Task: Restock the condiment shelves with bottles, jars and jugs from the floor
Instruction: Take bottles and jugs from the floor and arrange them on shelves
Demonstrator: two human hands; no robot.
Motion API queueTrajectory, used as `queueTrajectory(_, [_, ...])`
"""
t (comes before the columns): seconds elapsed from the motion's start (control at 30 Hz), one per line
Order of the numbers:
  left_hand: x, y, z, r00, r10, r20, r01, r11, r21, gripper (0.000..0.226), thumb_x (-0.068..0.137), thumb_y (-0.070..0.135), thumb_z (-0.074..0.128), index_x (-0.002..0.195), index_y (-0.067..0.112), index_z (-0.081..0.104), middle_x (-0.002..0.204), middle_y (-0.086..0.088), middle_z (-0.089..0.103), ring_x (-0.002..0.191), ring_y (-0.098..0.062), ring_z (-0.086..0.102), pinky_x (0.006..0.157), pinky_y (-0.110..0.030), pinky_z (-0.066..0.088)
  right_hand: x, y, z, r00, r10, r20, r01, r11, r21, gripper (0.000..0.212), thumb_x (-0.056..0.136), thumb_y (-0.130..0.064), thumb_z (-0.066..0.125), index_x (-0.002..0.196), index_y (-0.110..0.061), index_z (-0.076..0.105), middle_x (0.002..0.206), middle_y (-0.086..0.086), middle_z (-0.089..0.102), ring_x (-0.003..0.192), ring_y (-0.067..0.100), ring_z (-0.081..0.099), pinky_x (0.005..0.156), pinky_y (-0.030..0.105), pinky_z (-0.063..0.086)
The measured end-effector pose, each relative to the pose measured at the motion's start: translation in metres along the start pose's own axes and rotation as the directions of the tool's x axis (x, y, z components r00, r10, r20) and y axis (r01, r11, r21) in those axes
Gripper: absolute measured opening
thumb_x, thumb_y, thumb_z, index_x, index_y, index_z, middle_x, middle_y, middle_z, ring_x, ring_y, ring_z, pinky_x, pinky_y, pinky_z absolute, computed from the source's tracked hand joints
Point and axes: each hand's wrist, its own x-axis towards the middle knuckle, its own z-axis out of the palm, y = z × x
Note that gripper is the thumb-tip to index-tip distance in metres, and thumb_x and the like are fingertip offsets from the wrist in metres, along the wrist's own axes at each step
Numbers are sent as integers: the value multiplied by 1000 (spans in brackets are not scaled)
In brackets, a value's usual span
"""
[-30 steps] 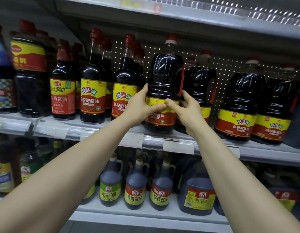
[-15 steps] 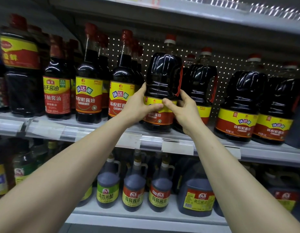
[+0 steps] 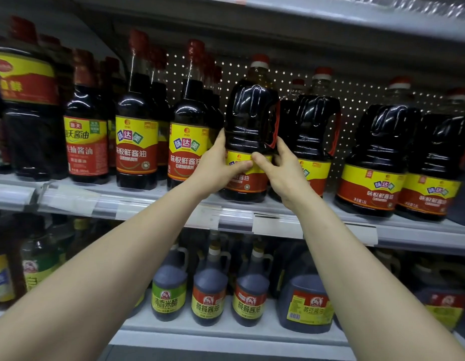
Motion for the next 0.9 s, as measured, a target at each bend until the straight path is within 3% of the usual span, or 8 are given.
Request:
queueTrajectory(0.37, [-7,9,0,999,-40,-12,40,999,-11,82,84,28,77,151,26,29,137,3,57,121,-17,57,103,-45,49,-4,-3,0,1000,19,-13,-20,999,-42,55,94,-37,67,144,-32,44,134,-8,61,126,17,56,105,45,49])
queueTrajectory(0.5, [-10,12,0,998,-58,-14,59,998,33,88,86,31,74,155,25,20,140,2,54,122,-17,56,103,-43,49,-9,-8,1,999,30,-39,-36,986,-162,57,96,-42,62,148,-31,41,141,-7,56,130,17,51,105,43,49])
queueTrajectory(0.6, [-18,13,2,999,-52,-13,53,995,84,91,89,26,71,157,22,11,145,-2,50,127,-20,53,105,-43,47,-20,-9,1,997,33,-68,-44,986,-164,51,100,-34,59,148,-26,43,142,-3,56,131,17,52,108,43,47])
queueTrajectory(0.67, [-30,14,3,1000,-16,-25,19,995,96,88,89,25,71,157,21,14,145,-3,48,128,-20,51,106,-41,46,-33,-10,2,995,27,-95,-39,991,-131,53,100,-27,60,150,-23,42,145,-3,53,131,10,51,109,33,44])
queueTrajectory(0.73, [-42,16,3,997,40,-71,-32,994,102,83,89,22,71,155,19,21,146,-4,46,130,-19,49,107,-37,43,-47,-13,3,991,21,-129,-37,992,-125,55,99,-23,61,151,-21,41,136,-13,56,115,-8,53,100,20,42])
queueTrajectory(0.8, [-54,18,4,990,95,-105,-86,992,91,78,88,19,72,153,15,28,148,-5,44,133,-20,46,110,-40,41,-60,-14,3,985,28,-170,-56,986,-158,53,99,-21,62,148,-19,45,109,-37,58,95,-24,51,92,14,41])
queueTrajectory(0.87, [-68,20,4,986,136,-100,-132,990,49,74,89,18,71,152,13,33,148,-5,46,134,-19,47,109,-41,42,-77,-21,4,981,22,-195,-62,978,-197,50,98,-20,63,146,-19,47,91,-54,53,94,-27,50,91,9,41])
queueTrajectory(0.9, [-74,21,4,984,154,-91,-152,988,23,72,89,17,71,151,14,36,147,-4,48,133,-18,48,109,-41,43,-86,-25,6,978,19,-207,-63,976,-208,52,99,-22,62,147,-20,45,97,-55,51,102,-22,50,95,12,41])
